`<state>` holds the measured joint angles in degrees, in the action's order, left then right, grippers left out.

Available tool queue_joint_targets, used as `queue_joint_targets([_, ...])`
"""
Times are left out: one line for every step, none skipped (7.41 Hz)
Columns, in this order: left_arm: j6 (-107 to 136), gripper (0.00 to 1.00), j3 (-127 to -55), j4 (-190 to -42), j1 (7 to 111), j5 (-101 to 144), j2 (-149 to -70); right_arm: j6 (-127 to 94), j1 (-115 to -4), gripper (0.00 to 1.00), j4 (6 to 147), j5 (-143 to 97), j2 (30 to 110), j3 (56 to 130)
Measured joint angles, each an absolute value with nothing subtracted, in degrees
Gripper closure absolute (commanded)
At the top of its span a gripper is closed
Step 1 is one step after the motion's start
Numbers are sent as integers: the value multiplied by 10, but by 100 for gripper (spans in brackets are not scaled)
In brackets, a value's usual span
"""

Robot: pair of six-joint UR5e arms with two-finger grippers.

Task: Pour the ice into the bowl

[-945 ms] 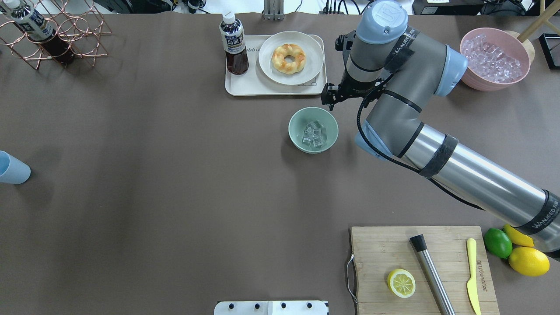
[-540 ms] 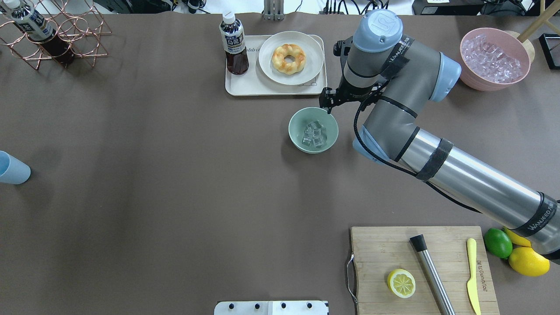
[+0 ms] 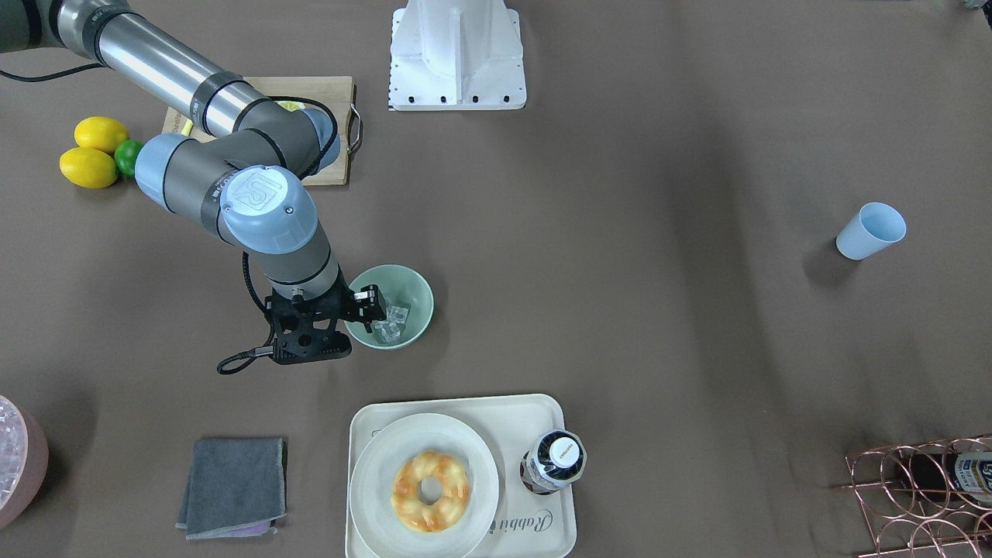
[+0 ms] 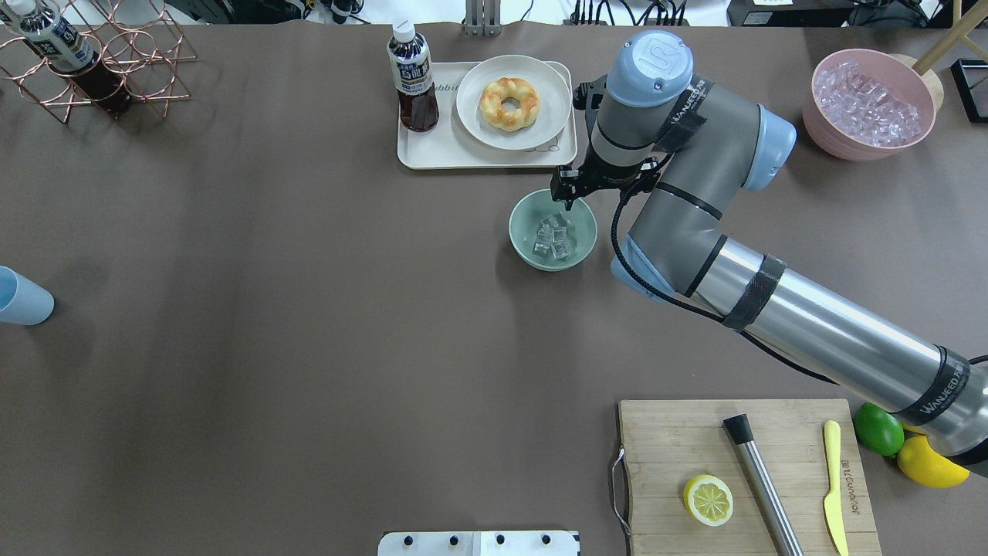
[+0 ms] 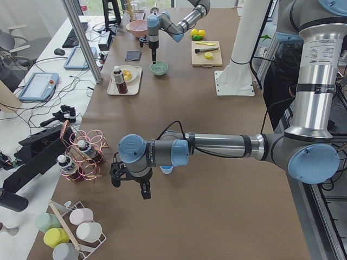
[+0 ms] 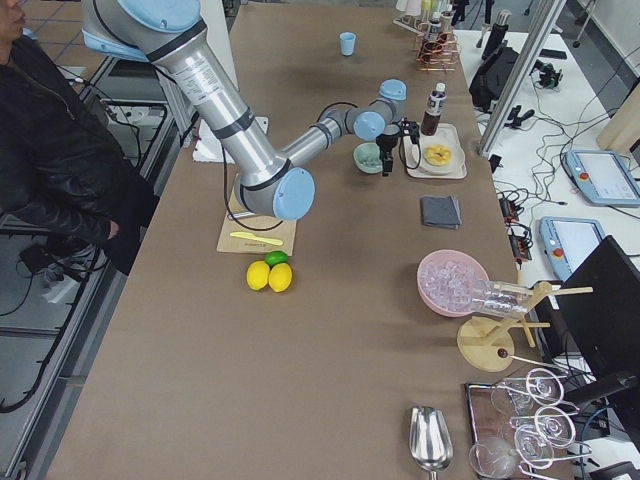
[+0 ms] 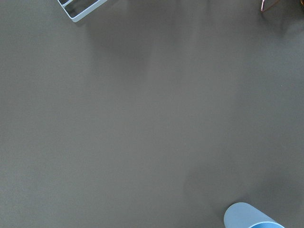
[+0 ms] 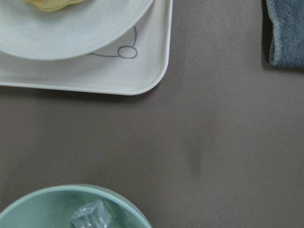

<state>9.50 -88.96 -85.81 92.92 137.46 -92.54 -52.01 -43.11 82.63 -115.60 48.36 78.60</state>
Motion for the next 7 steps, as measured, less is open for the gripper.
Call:
queue_joint_targets([96,3,-891,-858,929,1375,-925,-520,-426,16,821,-1151,484,785])
queue_joint_targets([96,3,-893,-858,929,1375,-924,-520,-421,18,819,-1146,483,785])
queue_joint_targets([96,3,-894,-857,929,1375,-923,-521,-417,26,819,-1143,483,785])
queue_joint_targets([97,3,-898,-857,929,1375,-920,-523,-414,40,819,-1142,483,785])
queue_joint_targets([97,3,-901,-857,929,1375,-916,-526,-412,64,819,-1142,483,787])
queue_joint_targets([97,3,-904,-857,928,1375,-914,-531,-412,85,820,-1142,483,789])
queue_joint_targets([98,3,-908,-857,928,1375,-912,-535,-412,92,821,-1142,483,791])
